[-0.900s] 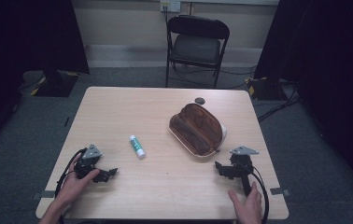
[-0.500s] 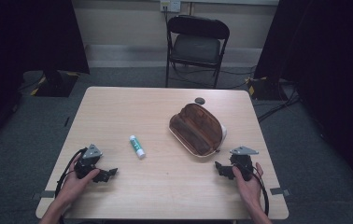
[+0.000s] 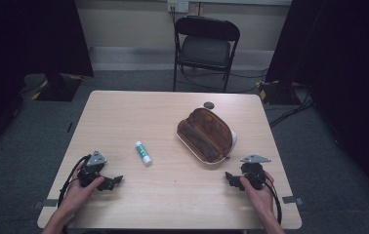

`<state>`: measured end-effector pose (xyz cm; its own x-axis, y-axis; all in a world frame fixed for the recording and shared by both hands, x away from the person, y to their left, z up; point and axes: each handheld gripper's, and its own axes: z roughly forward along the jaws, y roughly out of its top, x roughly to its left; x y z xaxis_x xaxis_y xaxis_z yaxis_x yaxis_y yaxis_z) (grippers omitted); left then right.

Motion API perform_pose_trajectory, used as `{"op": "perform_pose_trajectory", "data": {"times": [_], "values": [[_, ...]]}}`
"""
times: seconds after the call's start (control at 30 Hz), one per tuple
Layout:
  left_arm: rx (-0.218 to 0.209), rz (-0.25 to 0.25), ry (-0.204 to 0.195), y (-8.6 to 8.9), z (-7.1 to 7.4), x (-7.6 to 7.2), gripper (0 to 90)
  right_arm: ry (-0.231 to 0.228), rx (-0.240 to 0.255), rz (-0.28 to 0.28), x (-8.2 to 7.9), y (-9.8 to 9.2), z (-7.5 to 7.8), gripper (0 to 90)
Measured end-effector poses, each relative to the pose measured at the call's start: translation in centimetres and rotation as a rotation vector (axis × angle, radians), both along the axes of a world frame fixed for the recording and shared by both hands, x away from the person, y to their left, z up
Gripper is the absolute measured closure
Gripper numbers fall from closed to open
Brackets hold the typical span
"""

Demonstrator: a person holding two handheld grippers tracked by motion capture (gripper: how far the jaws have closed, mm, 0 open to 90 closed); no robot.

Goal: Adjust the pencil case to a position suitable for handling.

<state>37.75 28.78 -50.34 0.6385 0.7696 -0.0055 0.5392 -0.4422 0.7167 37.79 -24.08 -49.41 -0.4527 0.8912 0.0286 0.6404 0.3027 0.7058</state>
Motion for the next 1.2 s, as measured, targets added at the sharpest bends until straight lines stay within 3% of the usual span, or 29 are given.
{"op": "perform_pose_trajectory", "data": {"times": [0.07, 0.1, 0.37, 0.63, 0.87, 1.07, 1.2], "values": [[0.000, 0.000, 0.000, 0.0, 0.0, 0.0, 1.2, 0.002, 0.094, 0.033, -0.2, -0.2, 0.2, 21.5], [0.000, -0.001, -0.001, 0.0, 0.0, 0.0, 1.2, 0.000, 0.110, 0.039, -0.3, -0.1, 0.4, 21.5], [0.000, 0.000, 0.000, 0.0, 0.0, 0.0, 1.2, -0.059, 0.110, 0.141, -1.4, 0.6, 1.7, 35.4], [0.000, 0.000, -0.001, 0.0, 0.0, 0.0, 1.2, -0.043, 0.131, 0.230, -1.5, 2.0, 3.0, 46.2], [-0.001, 0.001, -0.001, 0.0, 0.0, 0.0, 1.2, -0.039, 0.134, 0.291, -0.1, 3.5, 3.7, 50.7], [-0.001, 0.000, -0.001, 0.0, 0.0, 0.0, 1.2, -0.042, 0.149, 0.296, 1.8, 4.6, 4.5, 54.8], [0.000, -0.001, 0.000, 0.0, 0.0, 0.0, 1.2, -0.068, 0.152, 0.300, 3.5, 5.6, 5.4, 55.7]]}}
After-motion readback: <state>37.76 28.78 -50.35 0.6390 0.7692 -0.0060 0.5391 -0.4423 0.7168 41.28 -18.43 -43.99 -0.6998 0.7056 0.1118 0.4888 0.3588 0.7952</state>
